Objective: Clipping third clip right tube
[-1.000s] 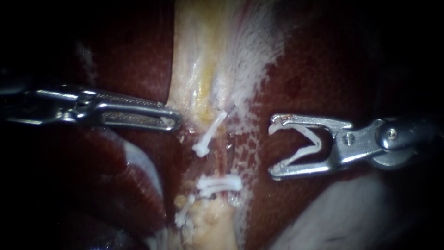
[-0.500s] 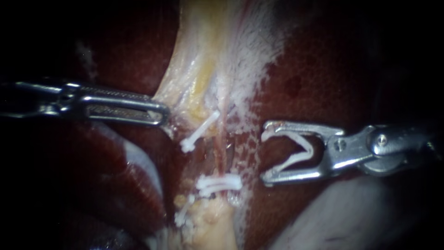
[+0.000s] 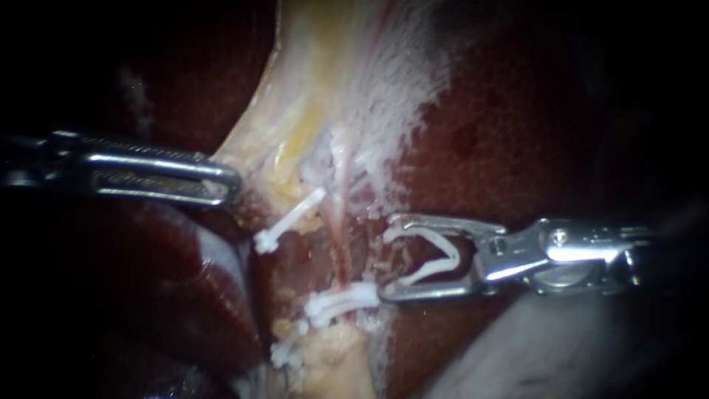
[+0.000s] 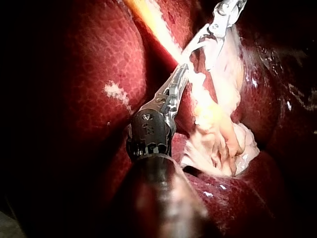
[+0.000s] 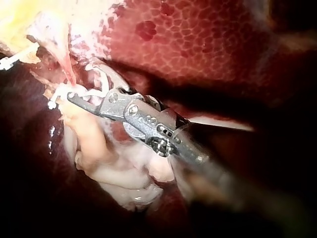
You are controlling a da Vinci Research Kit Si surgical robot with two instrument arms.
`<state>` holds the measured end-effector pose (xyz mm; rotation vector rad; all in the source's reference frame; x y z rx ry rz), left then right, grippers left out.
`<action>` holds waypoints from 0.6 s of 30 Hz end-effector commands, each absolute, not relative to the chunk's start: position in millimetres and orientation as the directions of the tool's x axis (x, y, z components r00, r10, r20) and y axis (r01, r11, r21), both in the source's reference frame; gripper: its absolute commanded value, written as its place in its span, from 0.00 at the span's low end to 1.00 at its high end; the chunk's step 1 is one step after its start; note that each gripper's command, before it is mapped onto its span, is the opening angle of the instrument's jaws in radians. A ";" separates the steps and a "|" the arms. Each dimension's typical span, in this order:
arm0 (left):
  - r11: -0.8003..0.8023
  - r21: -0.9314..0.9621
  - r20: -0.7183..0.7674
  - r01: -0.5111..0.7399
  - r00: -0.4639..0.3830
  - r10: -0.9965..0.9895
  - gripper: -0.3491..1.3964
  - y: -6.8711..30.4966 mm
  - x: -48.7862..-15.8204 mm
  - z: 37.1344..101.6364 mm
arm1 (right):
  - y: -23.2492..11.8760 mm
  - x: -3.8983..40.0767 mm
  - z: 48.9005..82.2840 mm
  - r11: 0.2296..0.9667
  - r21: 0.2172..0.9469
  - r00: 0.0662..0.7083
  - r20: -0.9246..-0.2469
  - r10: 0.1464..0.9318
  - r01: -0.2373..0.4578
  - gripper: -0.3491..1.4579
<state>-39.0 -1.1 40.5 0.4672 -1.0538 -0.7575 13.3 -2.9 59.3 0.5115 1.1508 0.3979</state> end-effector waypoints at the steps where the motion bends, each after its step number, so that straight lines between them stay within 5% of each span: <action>1: 0.667 0.668 0.604 0.329 0.285 -0.745 0.00 -1.1 -39.0 40.2 | -2.9 13.6 59.5 0.815 0.578 0.362 -0.753 0.550 -0.036 0.50; 18: 0.667 0.669 0.605 0.329 0.282 -0.745 0.00 -1.3 -39.3 39.9 | -3.6 18.3 59.7 0.783 0.622 0.368 -0.726 0.581 -0.008 0.47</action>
